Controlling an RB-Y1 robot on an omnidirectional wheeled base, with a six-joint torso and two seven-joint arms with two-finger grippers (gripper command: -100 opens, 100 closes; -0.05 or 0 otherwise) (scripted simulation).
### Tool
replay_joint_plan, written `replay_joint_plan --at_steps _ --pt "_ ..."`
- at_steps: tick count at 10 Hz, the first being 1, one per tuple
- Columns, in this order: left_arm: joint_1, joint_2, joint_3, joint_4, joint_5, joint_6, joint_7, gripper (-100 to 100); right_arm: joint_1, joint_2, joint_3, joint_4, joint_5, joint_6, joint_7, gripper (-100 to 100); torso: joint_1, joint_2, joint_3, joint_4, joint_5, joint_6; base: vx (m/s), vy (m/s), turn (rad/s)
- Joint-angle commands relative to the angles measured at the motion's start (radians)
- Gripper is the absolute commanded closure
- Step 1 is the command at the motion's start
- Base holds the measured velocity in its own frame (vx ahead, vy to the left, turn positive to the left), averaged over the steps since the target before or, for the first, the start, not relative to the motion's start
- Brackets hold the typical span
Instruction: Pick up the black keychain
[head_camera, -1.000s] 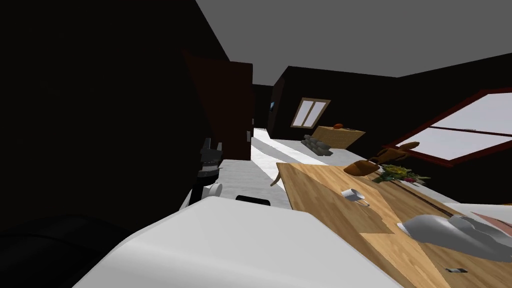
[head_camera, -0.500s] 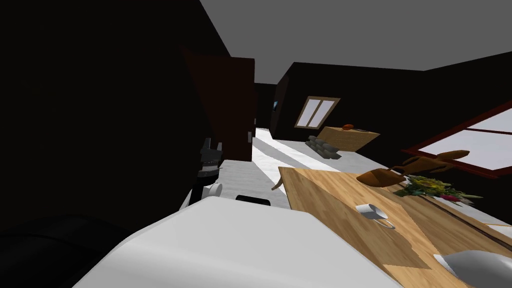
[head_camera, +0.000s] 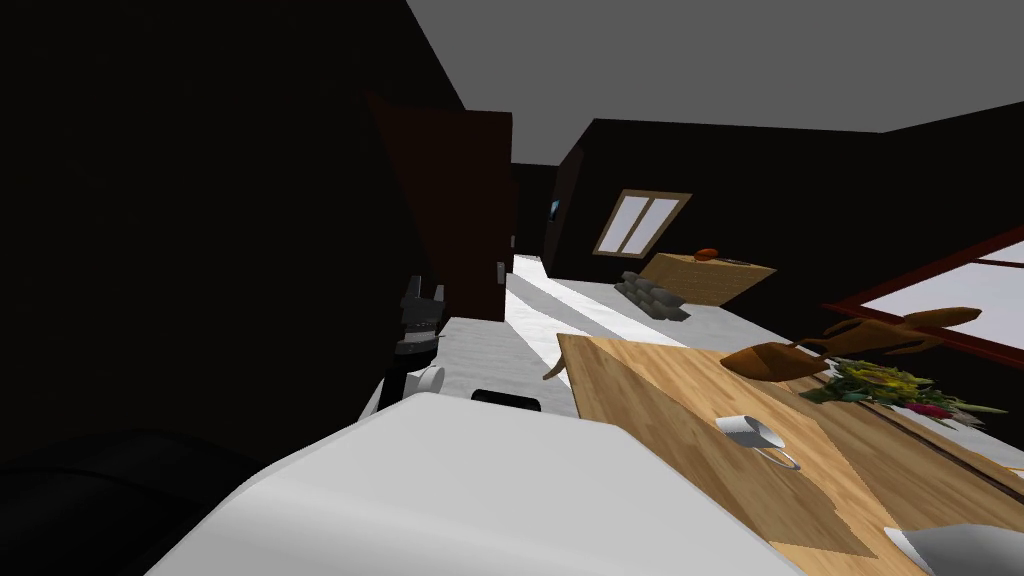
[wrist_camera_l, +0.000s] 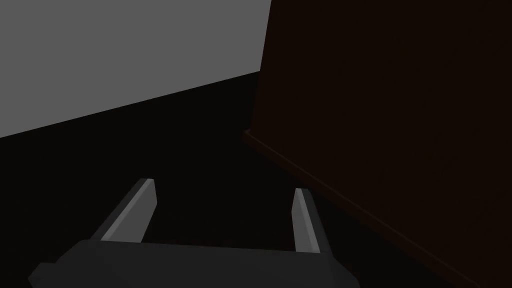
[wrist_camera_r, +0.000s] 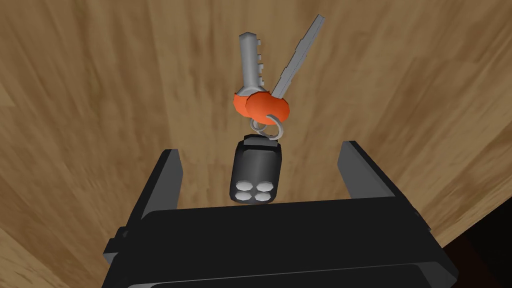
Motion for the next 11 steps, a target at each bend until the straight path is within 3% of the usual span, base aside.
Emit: replay_joint_plan --at_steps 1,5,6,7,9,10,11 --pt "0.0 0.0 0.0 0.0 0.0 0.0 0.0 0 0.0 0.0 0.0 0.0 0.0 0.0 0.0 100 0.0 0.0 0.0 0.0 0.0 0.0 -0.002 -0.005 -0.002" --pt "0.0 0.0 0.0 0.0 0.0 0.0 0.0 0 0.0 0.0 -0.001 0.0 -0.001 0.0 -0.002 100 0.002 -0.001 0.0 0.0 0.0 0.0 0.0 0.0 0.0" --pt "0.0 0.0 0.0 0.0 0.0 0.0 0.0 0 0.0 0.0 -0.001 0.0 -0.001 0.0 -0.002 0 0.002 -0.001 0.0 0.0 0.0 0.0 0.0 0.0 0.0" --pt "0.0 0.0 0.0 0.0 0.0 0.0 0.0 0 0.018 -0.03 -0.011 -0.021 0.003 -0.015 -0.017 100 0.002 -0.001 0.0 0.0 0.0 0.0 0.015 0.028 -0.078" --pt "0.0 0.0 0.0 0.0 0.0 0.0 0.0 0 0.041 -0.064 -0.031 -0.043 0.006 -0.039 -0.032 100 0.005 -0.002 -0.001 -0.001 0.001 0.0 0.023 0.048 -0.081" --pt "0.0 0.0 0.0 0.0 0.0 0.0 0.0 0 0.031 -0.049 -0.022 -0.033 0.006 -0.027 -0.025 100 0.006 -0.002 -0.001 -0.001 0.001 0.0 0.011 0.027 -0.015" --pt "0.0 0.0 0.0 0.0 0.0 0.0 0.0 0 0.032 -0.052 -0.023 -0.035 0.007 -0.029 -0.027 0 0.004 -0.002 -0.001 -0.001 0.0 0.0 0.002 0.005 0.001"
